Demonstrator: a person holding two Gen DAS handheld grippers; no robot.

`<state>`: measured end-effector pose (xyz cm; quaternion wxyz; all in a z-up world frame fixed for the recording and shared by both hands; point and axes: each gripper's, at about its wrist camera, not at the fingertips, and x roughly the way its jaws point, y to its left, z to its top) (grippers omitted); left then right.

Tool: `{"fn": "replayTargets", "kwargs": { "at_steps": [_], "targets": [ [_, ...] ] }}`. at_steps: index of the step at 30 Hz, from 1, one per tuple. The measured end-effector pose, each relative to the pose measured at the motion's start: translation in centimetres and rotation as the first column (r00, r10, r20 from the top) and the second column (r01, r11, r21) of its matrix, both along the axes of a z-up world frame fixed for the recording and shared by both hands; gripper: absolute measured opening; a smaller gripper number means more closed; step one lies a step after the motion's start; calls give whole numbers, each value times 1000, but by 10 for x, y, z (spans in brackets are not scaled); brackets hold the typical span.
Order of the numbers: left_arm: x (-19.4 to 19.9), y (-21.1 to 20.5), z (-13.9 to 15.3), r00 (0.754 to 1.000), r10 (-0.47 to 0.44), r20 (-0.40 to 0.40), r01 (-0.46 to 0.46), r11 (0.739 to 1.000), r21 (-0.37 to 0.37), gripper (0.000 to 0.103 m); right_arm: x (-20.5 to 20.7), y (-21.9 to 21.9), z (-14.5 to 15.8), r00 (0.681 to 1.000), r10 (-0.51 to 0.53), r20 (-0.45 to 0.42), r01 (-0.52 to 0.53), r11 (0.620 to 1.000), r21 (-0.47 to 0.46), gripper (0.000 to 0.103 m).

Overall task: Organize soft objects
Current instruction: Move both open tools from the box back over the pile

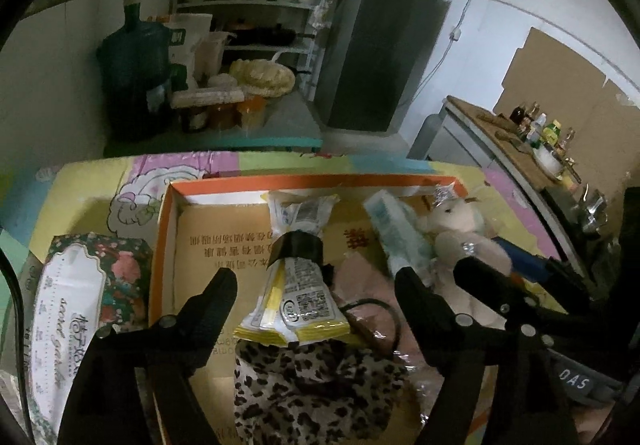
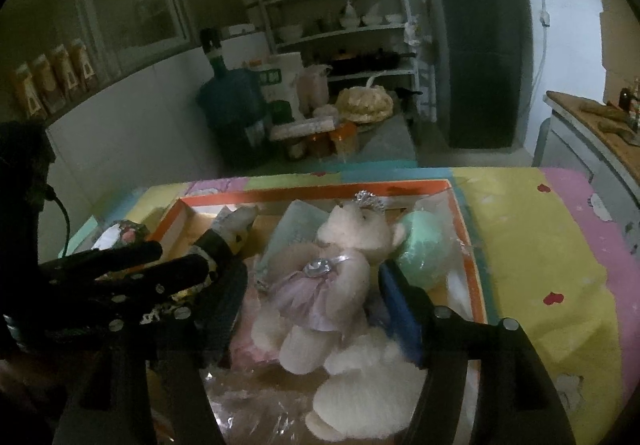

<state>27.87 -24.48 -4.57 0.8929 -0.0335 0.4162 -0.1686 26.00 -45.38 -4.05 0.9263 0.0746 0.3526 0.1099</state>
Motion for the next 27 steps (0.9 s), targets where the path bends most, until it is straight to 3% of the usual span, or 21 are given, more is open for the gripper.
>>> {"fn": "replayTargets", "kwargs": {
  "at_steps": [10,16,27],
  "targets": [
    [-18,6,22,998,1,70,1,1000,-17,81,-29,4,18,998,-7,56,7,1000,12,70],
    [-37,16,34,987,32,154,-35,999,14,81,-52,10,27,996,-6,88,5,1000,7,70],
    [-67,47,46,967,100,236,-109,994,27,81,-89,53,36,989,30,144,-25,999,-32,70]
  ]
}}
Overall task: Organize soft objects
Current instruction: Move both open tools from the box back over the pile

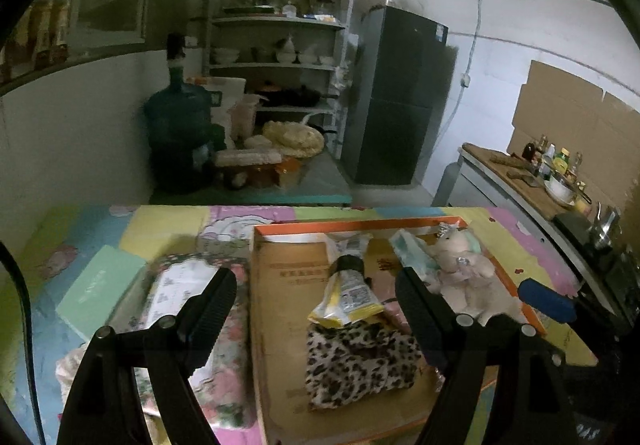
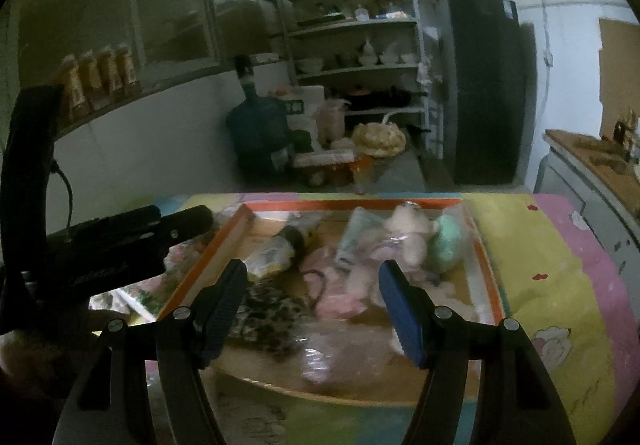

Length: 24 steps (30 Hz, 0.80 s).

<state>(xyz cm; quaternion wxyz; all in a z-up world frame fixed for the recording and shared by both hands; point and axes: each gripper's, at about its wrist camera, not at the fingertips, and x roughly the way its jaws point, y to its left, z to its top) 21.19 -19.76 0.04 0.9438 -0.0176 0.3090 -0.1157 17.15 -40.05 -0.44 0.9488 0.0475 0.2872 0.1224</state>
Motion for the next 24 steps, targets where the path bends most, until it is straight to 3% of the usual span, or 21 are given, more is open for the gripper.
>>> {"fn": "replayTargets", "kwargs": {
  "at_steps": [24],
  "targets": [
    [-76,93,17,987,80,143,-80,997,-5,81,-58,77,11,996,67,50,-70,996,49,78]
  ]
}}
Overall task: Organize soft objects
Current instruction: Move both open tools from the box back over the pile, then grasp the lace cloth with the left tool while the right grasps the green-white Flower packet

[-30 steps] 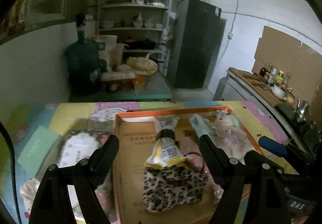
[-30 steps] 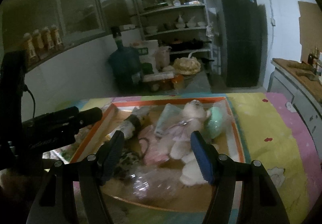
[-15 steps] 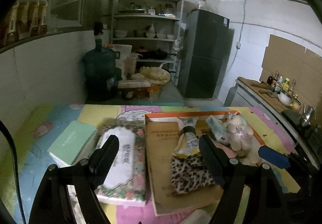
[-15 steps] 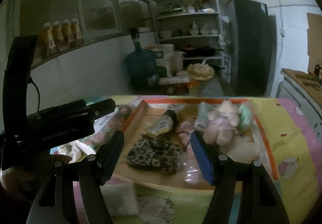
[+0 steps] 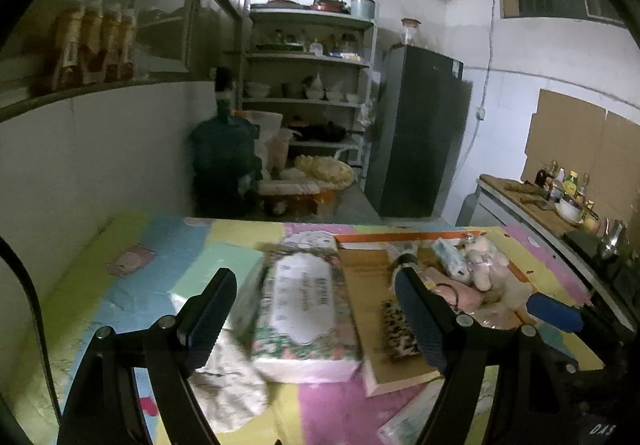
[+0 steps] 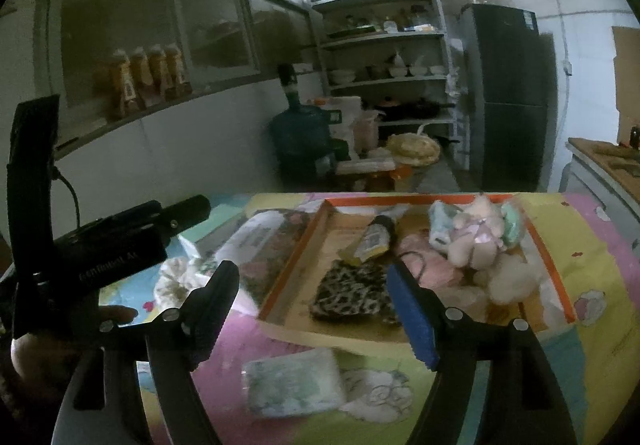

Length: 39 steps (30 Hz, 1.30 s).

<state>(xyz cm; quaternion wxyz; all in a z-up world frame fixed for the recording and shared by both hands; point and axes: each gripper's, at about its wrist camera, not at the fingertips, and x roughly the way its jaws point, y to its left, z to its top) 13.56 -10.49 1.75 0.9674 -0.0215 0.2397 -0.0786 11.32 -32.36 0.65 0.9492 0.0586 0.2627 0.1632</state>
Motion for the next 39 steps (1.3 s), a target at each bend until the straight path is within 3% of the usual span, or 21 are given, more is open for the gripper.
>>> {"fn": "replayTargets", "kwargs": {
  "at_steps": [9,14,21,28,33,39],
  "targets": [
    [-25,46,-7,1000,9,23,-8,999,-35,81,-19,26,-9,1000,13,-18,-13,1000,23,80],
    [-31,76,-15,1000,26,14,-25,997,-75,81,-27,46,-11,999,34,-19,-34,999,26,80],
    [-31,106,-32,999,50,-21,-51,996,-73,81,-25,78,-15,997,75,-34,-74,997,23,80],
    [-2,119,-66,984,-82,-160,74,996,-56,81,-27,84,-30,996,60,-73,-58,998,31,80],
    [16,125,-86,968,-101,-228,88,994,-69,81,-26,80,-38,995,29,-96,-27,999,18,80],
    [38,122,-106,925,-77,-371,56,996,-68,81,-26,72,-44,993,-21,-113,20,1000,-3,80]
  ]
}}
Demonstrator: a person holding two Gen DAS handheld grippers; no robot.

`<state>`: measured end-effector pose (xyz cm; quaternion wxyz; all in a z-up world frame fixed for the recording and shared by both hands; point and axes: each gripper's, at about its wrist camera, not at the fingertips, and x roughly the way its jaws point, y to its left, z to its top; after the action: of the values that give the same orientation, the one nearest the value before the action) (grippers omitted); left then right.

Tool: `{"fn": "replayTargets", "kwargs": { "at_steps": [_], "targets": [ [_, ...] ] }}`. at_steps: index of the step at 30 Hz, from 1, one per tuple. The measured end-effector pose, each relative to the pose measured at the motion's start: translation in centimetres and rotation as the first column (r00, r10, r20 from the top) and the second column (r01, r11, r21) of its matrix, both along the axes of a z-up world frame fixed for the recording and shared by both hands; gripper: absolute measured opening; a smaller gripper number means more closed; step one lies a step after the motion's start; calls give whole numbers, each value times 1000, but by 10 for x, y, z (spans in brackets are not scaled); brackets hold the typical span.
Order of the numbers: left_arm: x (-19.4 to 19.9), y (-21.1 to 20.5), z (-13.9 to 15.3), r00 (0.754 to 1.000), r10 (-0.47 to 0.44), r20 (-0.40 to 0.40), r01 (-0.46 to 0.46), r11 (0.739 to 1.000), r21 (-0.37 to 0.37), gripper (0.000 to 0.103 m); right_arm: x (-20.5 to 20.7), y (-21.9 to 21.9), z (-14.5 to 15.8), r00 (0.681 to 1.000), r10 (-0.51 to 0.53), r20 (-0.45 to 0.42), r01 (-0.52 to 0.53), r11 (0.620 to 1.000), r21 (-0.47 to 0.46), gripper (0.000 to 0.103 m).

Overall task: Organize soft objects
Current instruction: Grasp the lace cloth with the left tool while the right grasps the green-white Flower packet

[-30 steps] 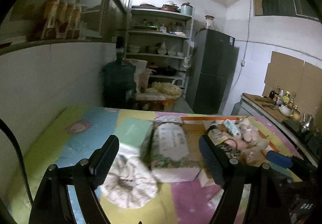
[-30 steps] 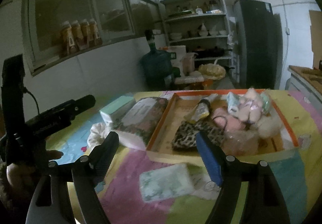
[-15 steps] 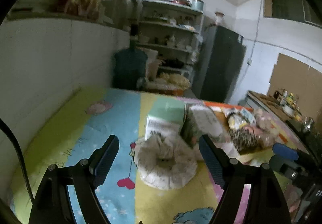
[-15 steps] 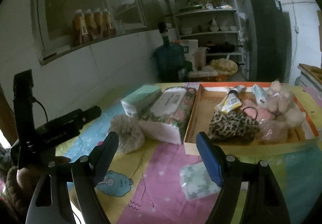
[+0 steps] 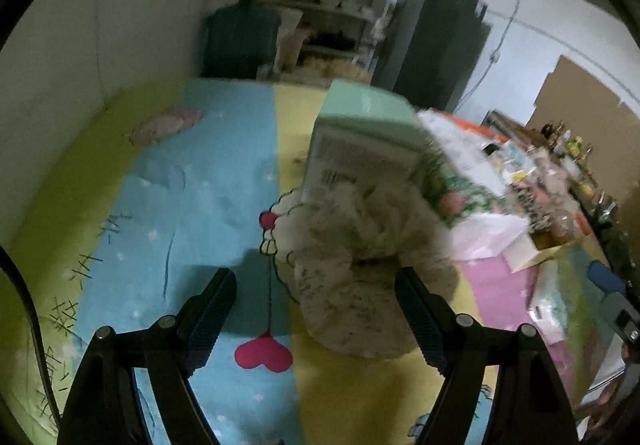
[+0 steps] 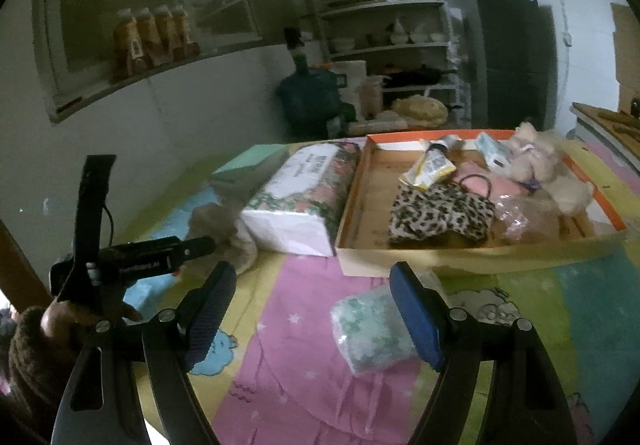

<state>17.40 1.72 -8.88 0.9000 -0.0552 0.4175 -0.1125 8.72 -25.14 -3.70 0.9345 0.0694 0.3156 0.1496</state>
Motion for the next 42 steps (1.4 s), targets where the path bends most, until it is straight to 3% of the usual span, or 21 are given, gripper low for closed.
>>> {"fn": "replayTargets", "kwargs": {
  "at_steps": [4,6,8,9,10,13,21,25,31,37,42],
  "targets": [
    [3,-6,-2,1000,-2,-19,3,1000,11,79,-3,-5,-5,999,-38,-5,37,999,-34,80],
    [3,-6,-2,1000,6,-15,-6,1000,15,61,-5,-10,-9,998,-55,-18,54,998,-40,80],
    [4,-3,-2,1000,2,-13,-2,1000,-15,20,-6,-14,-13,997,-67,-30,66,997,-43,80],
    [5,-1,-3,1000,-15,-19,14,999,-46,13,-7,-18,-16,996,-74,-40,73,996,-46,80],
    [4,0,-5,999,-37,-28,34,995,-90,11,-7,-20,-18,996,-76,-46,74,996,-45,80],
    [0,3,-3,999,-43,-4,42,992,-117,10,-5,-24,-23,994,-81,-74,77,995,-58,80],
    [-35,-3,10,994,-37,101,45,996,-80,9,1,-30,-37,985,-103,-136,93,993,-78,81],
    [-48,-4,24,987,-47,152,62,994,-94,9,-7,-41,-38,974,-153,-168,153,988,-11,81],
    [-59,-8,43,976,-64,206,91,988,-125,9,-9,-35,-43,968,-120,-221,137,989,63,81],
    [-67,-10,47,973,-72,219,101,987,-123,9,15,-43,-41,934,-219,-283,274,946,172,82],
    [-69,-10,44,974,-83,212,112,985,-128,9,32,-26,-38,917,-304,-258,331,941,67,82]
  ]
}}
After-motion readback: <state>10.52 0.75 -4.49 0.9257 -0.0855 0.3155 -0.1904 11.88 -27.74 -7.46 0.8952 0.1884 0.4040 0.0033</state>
